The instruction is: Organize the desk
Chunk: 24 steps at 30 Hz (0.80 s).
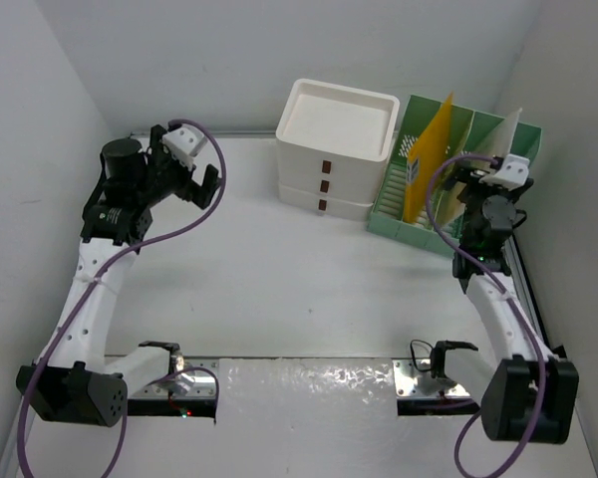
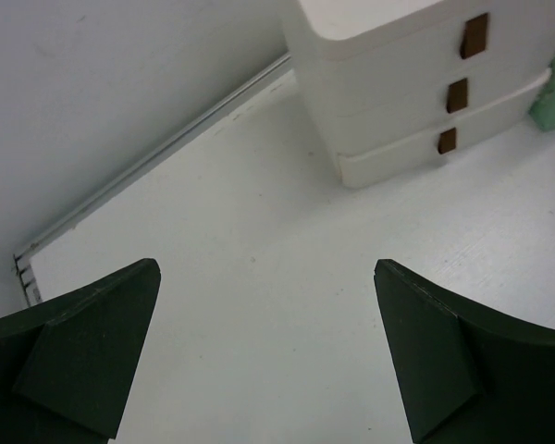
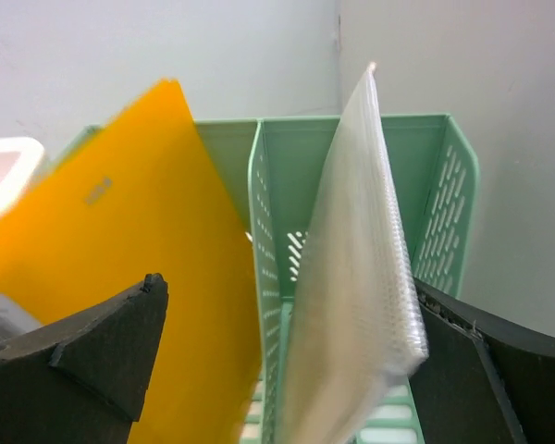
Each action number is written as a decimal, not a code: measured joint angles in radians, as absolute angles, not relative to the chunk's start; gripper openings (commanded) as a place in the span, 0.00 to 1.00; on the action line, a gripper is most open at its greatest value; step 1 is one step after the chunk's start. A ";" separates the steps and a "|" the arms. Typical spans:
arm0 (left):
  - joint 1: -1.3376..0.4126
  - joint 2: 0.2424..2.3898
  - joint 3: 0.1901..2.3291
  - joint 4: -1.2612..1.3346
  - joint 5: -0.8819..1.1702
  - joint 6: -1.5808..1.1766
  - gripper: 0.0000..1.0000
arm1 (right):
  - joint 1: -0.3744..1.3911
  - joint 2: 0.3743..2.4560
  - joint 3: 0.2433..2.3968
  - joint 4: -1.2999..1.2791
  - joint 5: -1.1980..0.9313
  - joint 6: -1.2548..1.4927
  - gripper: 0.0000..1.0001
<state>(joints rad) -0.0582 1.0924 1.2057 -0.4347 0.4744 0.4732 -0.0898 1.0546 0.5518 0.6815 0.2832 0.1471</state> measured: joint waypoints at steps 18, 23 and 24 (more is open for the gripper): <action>-0.051 1.086 0.797 -0.251 -0.064 0.339 1.00 | -0.090 0.173 0.271 -0.342 0.349 0.430 0.99; -0.031 1.084 0.647 -0.198 -0.105 0.333 1.00 | -0.090 0.023 0.200 -0.430 0.356 0.445 0.99; -0.029 1.084 0.632 -0.181 -0.104 0.330 1.00 | -0.090 0.010 0.189 -0.427 0.355 0.447 0.99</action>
<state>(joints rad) -0.0288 1.0840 0.6315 -0.1810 -0.1043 0.3302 -0.0902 0.0101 0.1890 -0.4274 0.3553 0.4473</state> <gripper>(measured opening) 0.996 0.986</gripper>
